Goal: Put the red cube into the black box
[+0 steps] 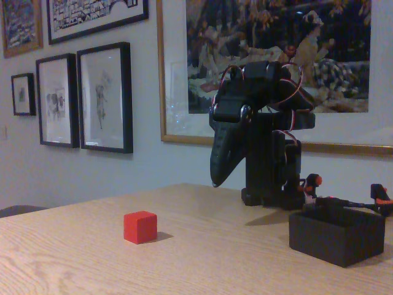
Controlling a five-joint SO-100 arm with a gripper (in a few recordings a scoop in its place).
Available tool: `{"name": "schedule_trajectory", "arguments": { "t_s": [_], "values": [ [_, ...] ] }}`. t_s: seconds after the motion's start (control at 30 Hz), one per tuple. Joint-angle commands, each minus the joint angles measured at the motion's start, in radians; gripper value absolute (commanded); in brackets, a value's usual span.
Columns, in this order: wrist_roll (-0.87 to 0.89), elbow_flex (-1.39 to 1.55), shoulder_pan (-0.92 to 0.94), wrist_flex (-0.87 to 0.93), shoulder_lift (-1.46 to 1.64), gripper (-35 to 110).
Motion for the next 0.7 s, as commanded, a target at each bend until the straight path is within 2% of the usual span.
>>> {"name": "schedule_trajectory", "arguments": {
  "t_s": [0.0, 0.37, 0.53, 0.67],
  "values": [
    [-0.025, 0.021, 0.003, 0.081, 0.120, -14],
    [-0.028, 0.021, 0.003, 0.081, 0.120, -14],
    [-0.063, 0.023, -0.002, 0.064, 0.118, -5],
    [-0.147, -0.057, 0.041, -0.023, -0.075, -4]
  ]
}}
